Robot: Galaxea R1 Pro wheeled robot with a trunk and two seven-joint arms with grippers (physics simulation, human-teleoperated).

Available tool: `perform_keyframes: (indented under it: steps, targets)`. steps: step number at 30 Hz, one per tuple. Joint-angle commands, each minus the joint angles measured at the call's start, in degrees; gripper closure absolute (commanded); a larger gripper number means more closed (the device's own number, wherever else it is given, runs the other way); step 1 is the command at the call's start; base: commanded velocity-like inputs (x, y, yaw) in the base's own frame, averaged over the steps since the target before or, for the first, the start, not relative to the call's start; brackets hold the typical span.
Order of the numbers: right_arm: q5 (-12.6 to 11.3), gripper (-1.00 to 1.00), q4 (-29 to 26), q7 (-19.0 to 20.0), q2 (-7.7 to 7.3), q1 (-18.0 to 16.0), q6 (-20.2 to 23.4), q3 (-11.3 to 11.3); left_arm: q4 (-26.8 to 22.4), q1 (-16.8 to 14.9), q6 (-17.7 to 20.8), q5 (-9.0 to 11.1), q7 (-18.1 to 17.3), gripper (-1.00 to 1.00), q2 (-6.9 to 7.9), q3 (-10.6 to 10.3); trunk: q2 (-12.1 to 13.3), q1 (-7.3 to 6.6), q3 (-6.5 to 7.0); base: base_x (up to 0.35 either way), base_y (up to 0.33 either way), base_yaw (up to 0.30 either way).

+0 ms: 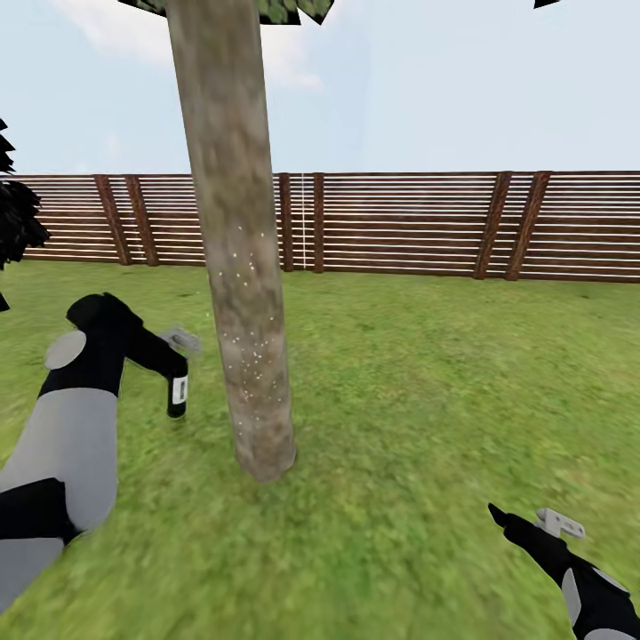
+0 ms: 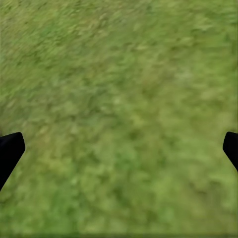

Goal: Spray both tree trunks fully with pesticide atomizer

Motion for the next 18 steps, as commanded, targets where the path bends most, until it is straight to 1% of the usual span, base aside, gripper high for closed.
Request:
perform_keyframes:
  steps: [1, 3, 5, 7, 8, 10, 14, 16, 18]
  targets:
    - [0.00, -1.00, 0.00, 0.00, 0.00, 0.00, 0.00, 0.00, 0.01, -0.98, -0.02, -0.09, 0.00, 1.00, -0.12, 0.00, 0.00, 0.00, -0.01, 0.000, 0.000, 0.000]
    - [0.00, -1.00, 0.00, 0.01, 0.00, 0.00, 0.00, 0.00, 0.02, -2.67, -0.02, -0.16, 0.00, 1.00, -0.44, 0.00, 0.00, 0.00, -0.01, 0.000, 0.000, 0.000]
    - [0.00, -1.00, 0.00, 0.00, 0.00, 0.00, 0.00, 0.00, 0.02, -3.92, -0.02, -0.18, 0.00, 1.00, -1.66, 0.00, 0.00, 0.00, -0.01, 0.000, 0.000, 0.000]
    - [0.00, -1.00, 0.00, 0.00, 0.00, 0.00, 0.00, 0.00, 0.04, -5.42, -0.02, -0.13, 0.00, 1.00, -2.49, 0.00, 0.00, 0.00, -0.01, 0.000, 0.000, 0.000]
    - [0.00, -1.00, 0.00, -0.01, 0.00, 0.00, 0.00, 0.00, 0.03, -6.33, -0.02, -0.11, 0.00, 1.00, -2.75, 0.00, 0.00, 0.00, -0.01, 0.000, 0.000, 0.000]
    - [0.00, -1.00, 0.00, -0.01, 0.00, 0.00, 0.00, 0.00, 0.09, -7.01, -0.02, -0.10, 0.00, 1.00, -2.81, 0.00, 0.00, 0.00, -0.01, 0.000, 0.000, 0.000]
    - [0.00, -1.00, 0.00, 0.00, 0.00, 0.00, 0.00, 0.00, 0.19, -7.26, -0.02, -0.14, 0.00, 1.00, -2.37, 0.18, 0.00, 0.00, -0.01, -0.013, 0.011, -0.039]
    - [0.00, -1.00, 0.00, 0.00, 0.00, 0.00, -0.02, 0.00, 0.20, -7.27, -0.02, -0.15, 0.00, 1.00, -0.91, 0.24, 0.00, 0.00, -0.01, -0.156, 0.151, -0.219]
    - [0.00, -1.00, 0.00, 0.00, 0.00, 0.00, -0.01, 0.00, 0.20, -7.24, -0.06, -0.15, 0.00, 1.00, -0.15, 0.31, 0.00, 0.00, -0.01, -0.207, 0.205, -0.257]
